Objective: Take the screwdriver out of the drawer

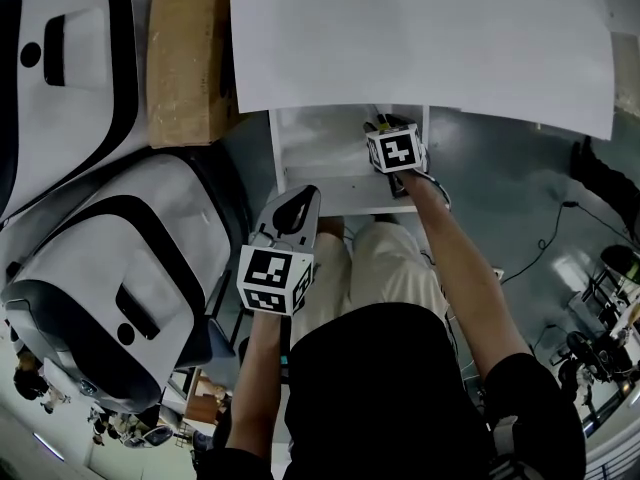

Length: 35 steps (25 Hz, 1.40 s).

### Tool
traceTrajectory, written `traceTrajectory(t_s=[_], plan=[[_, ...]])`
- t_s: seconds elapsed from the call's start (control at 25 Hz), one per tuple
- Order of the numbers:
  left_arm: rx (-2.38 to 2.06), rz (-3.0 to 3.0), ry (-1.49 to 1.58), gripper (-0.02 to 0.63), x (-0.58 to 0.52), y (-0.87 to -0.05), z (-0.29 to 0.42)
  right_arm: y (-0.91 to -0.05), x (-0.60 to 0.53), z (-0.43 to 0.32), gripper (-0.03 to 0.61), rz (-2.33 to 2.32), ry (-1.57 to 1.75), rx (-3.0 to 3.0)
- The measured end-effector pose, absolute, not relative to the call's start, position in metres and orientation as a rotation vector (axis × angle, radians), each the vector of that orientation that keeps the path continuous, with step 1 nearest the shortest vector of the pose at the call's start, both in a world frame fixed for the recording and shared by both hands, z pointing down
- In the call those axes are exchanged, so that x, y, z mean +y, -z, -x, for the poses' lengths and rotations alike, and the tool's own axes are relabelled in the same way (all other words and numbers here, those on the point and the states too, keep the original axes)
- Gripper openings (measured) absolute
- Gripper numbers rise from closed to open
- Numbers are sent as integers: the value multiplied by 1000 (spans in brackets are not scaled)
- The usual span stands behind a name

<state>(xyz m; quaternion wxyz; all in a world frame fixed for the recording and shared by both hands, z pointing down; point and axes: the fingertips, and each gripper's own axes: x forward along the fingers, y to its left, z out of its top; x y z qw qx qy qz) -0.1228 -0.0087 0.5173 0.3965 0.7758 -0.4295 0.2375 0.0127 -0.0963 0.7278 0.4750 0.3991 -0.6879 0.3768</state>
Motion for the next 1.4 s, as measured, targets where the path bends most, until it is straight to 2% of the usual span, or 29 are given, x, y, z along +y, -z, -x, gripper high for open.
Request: traceTrajectory(t_s=[0.28,0.64,0.92,1.4], plan=[[-1069,-1973,-621,28,-4,-518,123,-749,-93,-20,196,-996,-947,-1628],[-1065,-1957,-621,28,1,-521,119,-758,-89,-27,83,-973,-900,-1612],[-1093,-1941,-608,28,7,-519,114,-763,-86,-19,84,-904,-878,-1685],[-1218,-1888,-552,28,33,-496,92,-698,-78,22,91,-640,-633,-1951]])
